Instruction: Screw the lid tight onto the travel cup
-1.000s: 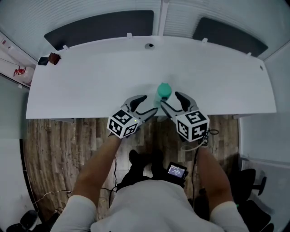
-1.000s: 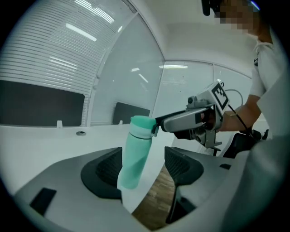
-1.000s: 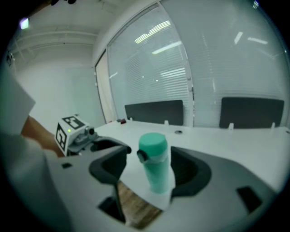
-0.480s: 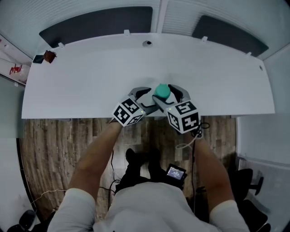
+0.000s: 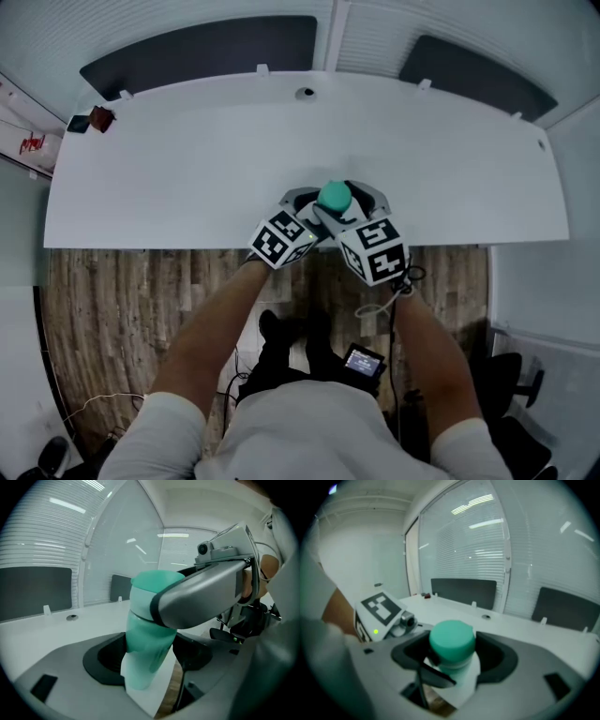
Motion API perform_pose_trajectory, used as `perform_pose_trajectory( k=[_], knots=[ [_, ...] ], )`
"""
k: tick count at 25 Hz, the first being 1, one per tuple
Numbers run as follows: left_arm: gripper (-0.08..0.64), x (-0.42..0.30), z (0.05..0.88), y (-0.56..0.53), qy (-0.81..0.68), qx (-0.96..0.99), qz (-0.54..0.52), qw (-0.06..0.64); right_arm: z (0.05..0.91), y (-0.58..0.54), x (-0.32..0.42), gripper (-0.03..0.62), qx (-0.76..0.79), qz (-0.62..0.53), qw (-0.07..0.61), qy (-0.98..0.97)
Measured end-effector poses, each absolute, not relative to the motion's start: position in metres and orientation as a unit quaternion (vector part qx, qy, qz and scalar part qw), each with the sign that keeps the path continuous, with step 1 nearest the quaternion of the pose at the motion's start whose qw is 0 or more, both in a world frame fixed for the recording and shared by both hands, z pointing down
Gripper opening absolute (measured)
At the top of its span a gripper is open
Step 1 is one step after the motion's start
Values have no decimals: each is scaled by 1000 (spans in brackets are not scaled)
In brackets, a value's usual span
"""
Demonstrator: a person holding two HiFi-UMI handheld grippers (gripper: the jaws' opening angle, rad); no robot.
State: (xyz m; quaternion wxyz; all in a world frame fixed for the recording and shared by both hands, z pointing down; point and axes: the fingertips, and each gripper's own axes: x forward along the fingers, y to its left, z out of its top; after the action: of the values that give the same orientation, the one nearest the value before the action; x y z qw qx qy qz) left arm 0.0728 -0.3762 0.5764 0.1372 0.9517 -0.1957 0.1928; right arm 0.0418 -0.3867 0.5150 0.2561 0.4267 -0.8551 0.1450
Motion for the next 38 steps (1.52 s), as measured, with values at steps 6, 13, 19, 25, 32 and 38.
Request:
perform_pose_trajectory(
  k=[6, 13, 19, 25, 32, 38],
  knots=[
    [331, 74, 576, -383, -296, 927, 175, 150, 516, -391, 50, 321, 500, 160, 250, -814],
    [333, 66, 583, -376, -229, 944, 199, 133, 518, -387, 45, 321, 432, 141, 268, -849],
    [331, 68, 581, -376, -176, 952, 220, 117, 514, -384, 39, 321, 349, 119, 283, -885],
    [319, 70, 577, -381, -262, 937, 189, 136, 515, -391, 43, 318, 428, 119, 287, -849],
    [319, 68, 581, -378, -255, 936, 201, 133, 519, -393, 45, 318, 438, 104, 268, -852],
    [313, 64, 586, -376, -211, 943, 229, 118, 518, -392, 45, 318, 415, 96, 270, -864]
  ],
)
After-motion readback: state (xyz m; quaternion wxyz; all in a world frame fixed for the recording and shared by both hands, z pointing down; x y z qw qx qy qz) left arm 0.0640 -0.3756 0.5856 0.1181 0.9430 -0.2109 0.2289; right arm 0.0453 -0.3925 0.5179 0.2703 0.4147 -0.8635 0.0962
